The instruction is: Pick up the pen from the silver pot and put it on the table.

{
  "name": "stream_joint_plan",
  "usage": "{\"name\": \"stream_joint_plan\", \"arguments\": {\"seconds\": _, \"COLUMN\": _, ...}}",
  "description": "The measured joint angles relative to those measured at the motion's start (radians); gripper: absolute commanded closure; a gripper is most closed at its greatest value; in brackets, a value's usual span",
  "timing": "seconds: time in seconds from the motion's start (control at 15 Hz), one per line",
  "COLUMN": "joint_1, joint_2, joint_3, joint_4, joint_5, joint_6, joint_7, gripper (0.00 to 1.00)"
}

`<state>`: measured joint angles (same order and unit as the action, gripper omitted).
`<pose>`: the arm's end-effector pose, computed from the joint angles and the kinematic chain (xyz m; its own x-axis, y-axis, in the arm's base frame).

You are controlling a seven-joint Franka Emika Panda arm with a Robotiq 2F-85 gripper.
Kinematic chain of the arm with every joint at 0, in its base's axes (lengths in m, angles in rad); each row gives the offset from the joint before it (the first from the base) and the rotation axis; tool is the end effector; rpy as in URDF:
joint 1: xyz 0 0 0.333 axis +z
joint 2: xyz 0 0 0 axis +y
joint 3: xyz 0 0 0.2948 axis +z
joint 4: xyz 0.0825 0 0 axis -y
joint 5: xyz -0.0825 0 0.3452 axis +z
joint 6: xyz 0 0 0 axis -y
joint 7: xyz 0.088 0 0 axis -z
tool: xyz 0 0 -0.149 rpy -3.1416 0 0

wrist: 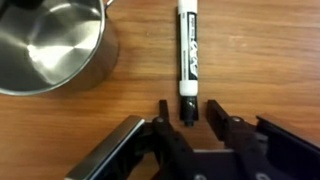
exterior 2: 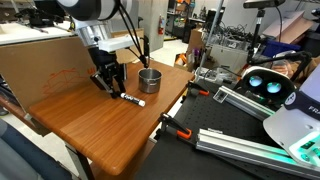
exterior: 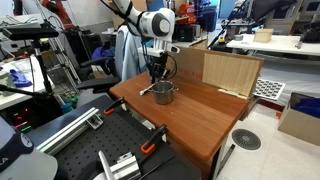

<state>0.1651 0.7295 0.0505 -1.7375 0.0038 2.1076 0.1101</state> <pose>0.5549 0.1221 0.1098 0.9314 0.0894 -0.3528 0.0966 -0.9953 0.0028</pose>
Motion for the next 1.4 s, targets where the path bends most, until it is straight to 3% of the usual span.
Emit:
{"name": "stream_joint_plan", "arguments": {"seconds": 0.2, "joint_1": 0.000, "joint_2": 0.008, "joint_3": -0.003, "joint_4": 0.007, "joint_5": -0.003, "joint_6": 0.002, "joint_7": 0.000, "gripper": 0.00}}
{"name": "stream_joint_plan", "arguments": {"seconds": 0.87, "joint_1": -0.003, "joint_2": -0.064, "joint_3": 0.010, "joint_4": 0.005, "joint_5": 0.000, "joint_6": 0.063, "joint_7": -0.007, "gripper": 0.00}}
{"name": "stream_joint_plan", "arguments": {"seconds": 1.4, "joint_1": -0.037, "joint_2": -0.391, "joint_3": 0.049, "joint_4": -0.251, "joint_5": 0.077, "joint_6": 0.152, "joint_7": -0.114, "gripper": 0.00}}
